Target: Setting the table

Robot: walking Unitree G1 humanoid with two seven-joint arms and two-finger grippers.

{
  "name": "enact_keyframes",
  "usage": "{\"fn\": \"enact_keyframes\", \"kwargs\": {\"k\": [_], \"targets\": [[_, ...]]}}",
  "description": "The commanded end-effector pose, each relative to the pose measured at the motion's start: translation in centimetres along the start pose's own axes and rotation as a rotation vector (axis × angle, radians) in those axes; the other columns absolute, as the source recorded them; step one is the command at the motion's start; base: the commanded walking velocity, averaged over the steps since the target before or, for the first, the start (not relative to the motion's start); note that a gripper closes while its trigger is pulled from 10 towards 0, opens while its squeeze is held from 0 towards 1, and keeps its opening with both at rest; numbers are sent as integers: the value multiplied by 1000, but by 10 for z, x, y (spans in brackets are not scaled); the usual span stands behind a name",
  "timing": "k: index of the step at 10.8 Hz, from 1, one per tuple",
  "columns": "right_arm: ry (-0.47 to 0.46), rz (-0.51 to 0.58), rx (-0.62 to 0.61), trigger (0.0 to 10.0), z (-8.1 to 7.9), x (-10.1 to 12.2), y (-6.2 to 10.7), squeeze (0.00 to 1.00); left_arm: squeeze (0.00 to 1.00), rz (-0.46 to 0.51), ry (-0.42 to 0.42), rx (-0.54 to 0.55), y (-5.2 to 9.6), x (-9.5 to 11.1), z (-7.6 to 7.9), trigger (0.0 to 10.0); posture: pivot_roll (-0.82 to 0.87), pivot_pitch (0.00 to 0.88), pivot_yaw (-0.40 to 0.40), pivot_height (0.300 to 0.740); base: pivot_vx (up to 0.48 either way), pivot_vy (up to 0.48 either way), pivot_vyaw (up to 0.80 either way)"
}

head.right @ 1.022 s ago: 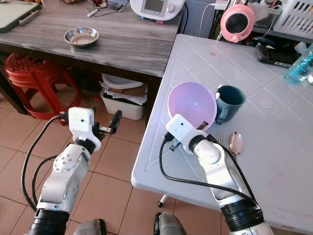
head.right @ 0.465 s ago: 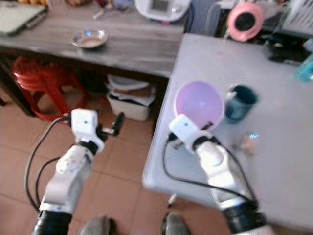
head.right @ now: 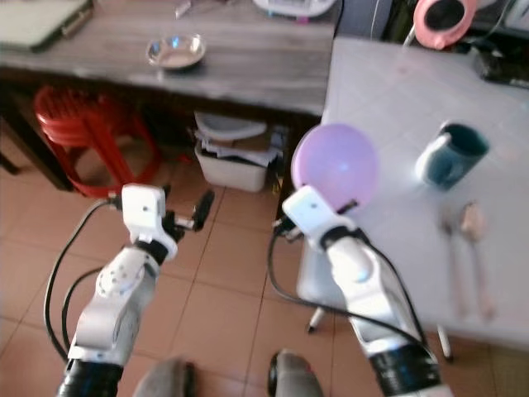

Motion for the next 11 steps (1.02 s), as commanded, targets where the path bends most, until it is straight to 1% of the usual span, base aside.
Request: {"fn": "enact_keyframes", "kwargs": {"k": [1, 2, 3, 4, 6, 7, 8, 10, 11], "targets": [[27, 118, 2, 10000, -3, 18, 0, 0, 0, -11, -9, 28, 4, -3, -7, 10000, -85, 170, -37, 740, 0, 450, 0], [18, 184, -30, 10000, 0, 30, 0, 0, 0, -8, -10, 37, 4, -2, -10, 10000, -82, 177, -36, 740, 0, 442, 0], [21, 206, -42, 10000, 0, 34, 0, 0, 0, -3, -12, 60, 4, 0, -14, 10000, -80, 182, -37, 740, 322, 356, 0], [9, 207, -68, 10000, 1, 34, 0, 0, 0, -5, -15, 71, 6, 0, -18, 10000, -76, 184, -38, 740, 337, 341, 0], [18, 194, -150, 10000, 6, 31, -6, 0, 0, -4, -47, 71, 8, 0, -20, 10000, -60, 187, -31, 740, 401, 263, 0], [-35, 175, -176, 10000, 10, 28, -10, 0, 0, 5, -53, 74, 8, 2, -21, 10000, -60, 187, -29, 740, 431, 0, 0], [-173, 180, -198, 10000, 18, 29, -14, 0, 0, 13, -57, 75, 7, 4, -21, 10000, -63, 194, -23, 740, 461, 0, 0], [-199, 144, -181, 10000, 17, 24, -14, 0, 0, 21, -58, 66, 5, 6, -18, 10000, -67, 196, -25, 740, 472, 0, 0], [-201, 174, -117, 10000, 7, 28, -10, 0, 0, 26, -56, 62, 5, 7, -16, 10000, -72, 198, -22, 740, 480, 0, 0]]}}
Point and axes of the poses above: a point about 5 cm out from each wrist's last joint towards the gripper, its own y axis pointing back from the gripper into the wrist, its own x axis along the axis of the wrist's last joint, z = x × y, the point moved 2 cm from there along -y, pointing out of the wrist towards the gripper, and after that the axes turned 10 degrees about -y, right-handed, at the moved point
